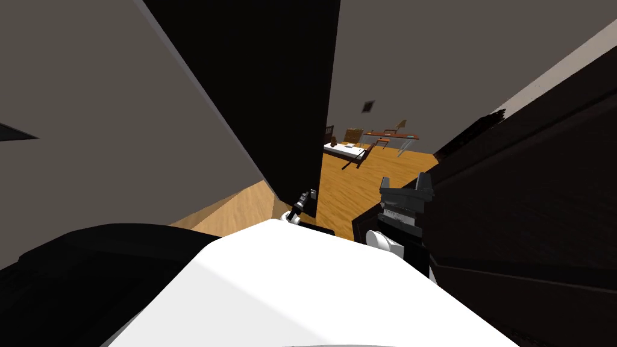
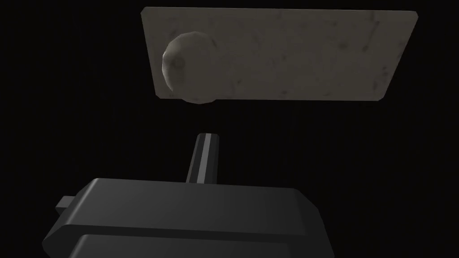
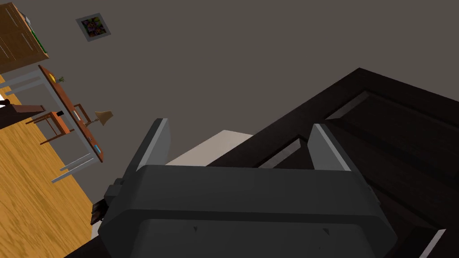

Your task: Push the door open

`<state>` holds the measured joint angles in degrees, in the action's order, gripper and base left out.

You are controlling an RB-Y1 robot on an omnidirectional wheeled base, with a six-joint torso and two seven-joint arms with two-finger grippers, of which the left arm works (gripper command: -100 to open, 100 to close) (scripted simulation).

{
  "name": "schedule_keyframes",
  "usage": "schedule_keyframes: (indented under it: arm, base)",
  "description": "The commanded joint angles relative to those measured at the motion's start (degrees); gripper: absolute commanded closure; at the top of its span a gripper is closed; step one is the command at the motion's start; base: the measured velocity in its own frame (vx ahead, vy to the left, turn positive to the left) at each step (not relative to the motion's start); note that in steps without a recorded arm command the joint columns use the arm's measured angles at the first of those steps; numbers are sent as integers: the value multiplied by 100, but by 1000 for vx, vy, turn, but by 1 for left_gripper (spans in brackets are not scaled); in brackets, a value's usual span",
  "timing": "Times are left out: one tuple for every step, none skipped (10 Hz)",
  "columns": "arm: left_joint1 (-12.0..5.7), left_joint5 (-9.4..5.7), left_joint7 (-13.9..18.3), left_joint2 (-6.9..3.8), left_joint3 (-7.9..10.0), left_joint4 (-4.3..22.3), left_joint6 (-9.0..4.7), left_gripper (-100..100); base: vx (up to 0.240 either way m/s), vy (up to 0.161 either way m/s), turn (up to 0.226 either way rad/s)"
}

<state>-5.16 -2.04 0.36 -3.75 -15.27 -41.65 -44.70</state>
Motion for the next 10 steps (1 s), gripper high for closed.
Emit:
schedule_keyframes:
  arm:
    - [8, 6, 34, -7, -6, -5, 19, -100]
    - [16, -5, 44, 1, -7, -26, 41, -100]
    - [22, -13, 52, 18, -8, -41, 57, -100]
    - [30, -25, 62, 58, -9, -63, 80, -100]
    - [37, -35, 72, 111, -10, -83, 100, -100]
    - [43, -44, 80, 177, -11, -100, 118, -100]
    - [77, -34, 70, 134, -18, -155, 135, -100]
    - [85, -40, 60, 97, -2, -143, 112, -100]
    - [86, -41, 57, 89, 2, -139, 103, -100]
    - [87, -44, 49, 73, 12, -128, 83, -100]
  base:
    - [-214, -17, 11]
    - [-229, -13, 29]
    - [-258, -10, 47]
    - [-271, -47, 50]
    - [-277, -31, 64]
    - [-265, 19, 45]
    - [-117, 11, 0]
    - [109, -31, -39]
    - [183, -45, -15]
    - [194, -42, -12]
